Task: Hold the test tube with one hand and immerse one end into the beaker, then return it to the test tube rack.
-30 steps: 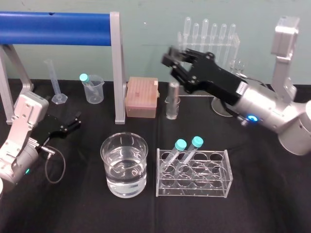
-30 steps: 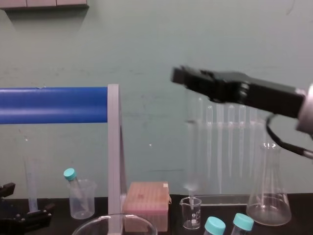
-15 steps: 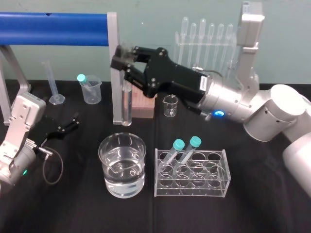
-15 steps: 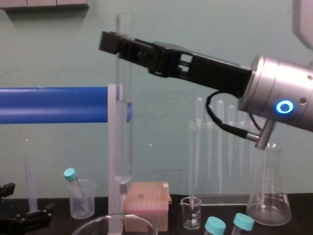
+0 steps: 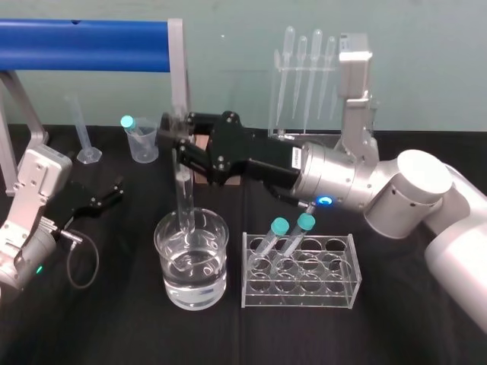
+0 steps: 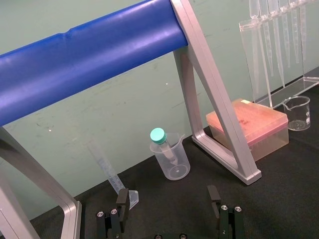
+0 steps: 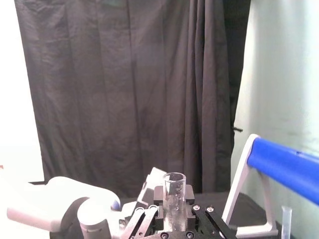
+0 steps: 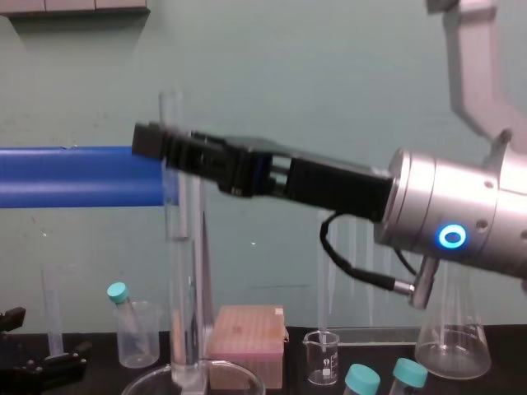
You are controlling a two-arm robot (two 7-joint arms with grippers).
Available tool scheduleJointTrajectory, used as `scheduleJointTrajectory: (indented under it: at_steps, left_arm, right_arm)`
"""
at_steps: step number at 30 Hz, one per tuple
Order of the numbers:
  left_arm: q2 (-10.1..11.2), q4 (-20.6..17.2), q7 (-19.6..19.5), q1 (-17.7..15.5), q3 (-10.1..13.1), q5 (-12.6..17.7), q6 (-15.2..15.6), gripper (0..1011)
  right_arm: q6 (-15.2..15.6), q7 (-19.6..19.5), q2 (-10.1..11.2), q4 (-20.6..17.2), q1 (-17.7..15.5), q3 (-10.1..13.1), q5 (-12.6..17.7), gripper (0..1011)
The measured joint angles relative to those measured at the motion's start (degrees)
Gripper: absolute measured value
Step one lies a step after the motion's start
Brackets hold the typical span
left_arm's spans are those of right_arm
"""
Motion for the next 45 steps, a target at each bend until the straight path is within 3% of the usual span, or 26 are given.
scheduleJointTrajectory:
  at_steps: [12,22,45]
  left_arm:
    - [0.00,0.00,0.00,0.00,0.00,0.00,0.00,1000]
    - [0.00,0.00,0.00,0.00,0.00,0.00,0.00,1000]
    - [0.00,0.00,0.00,0.00,0.00,0.00,0.00,1000]
  right_arm:
    - [0.45,-0.10,-0.77,5.36,1.29,-3.37,-1.15,226]
    - [1.24,-0.48,-1.33,8.08,1.92,-4.86,-2.65,226]
    - [2.26,-0.53,-1.85,9.26,2.17,-5.27,-3.06,226]
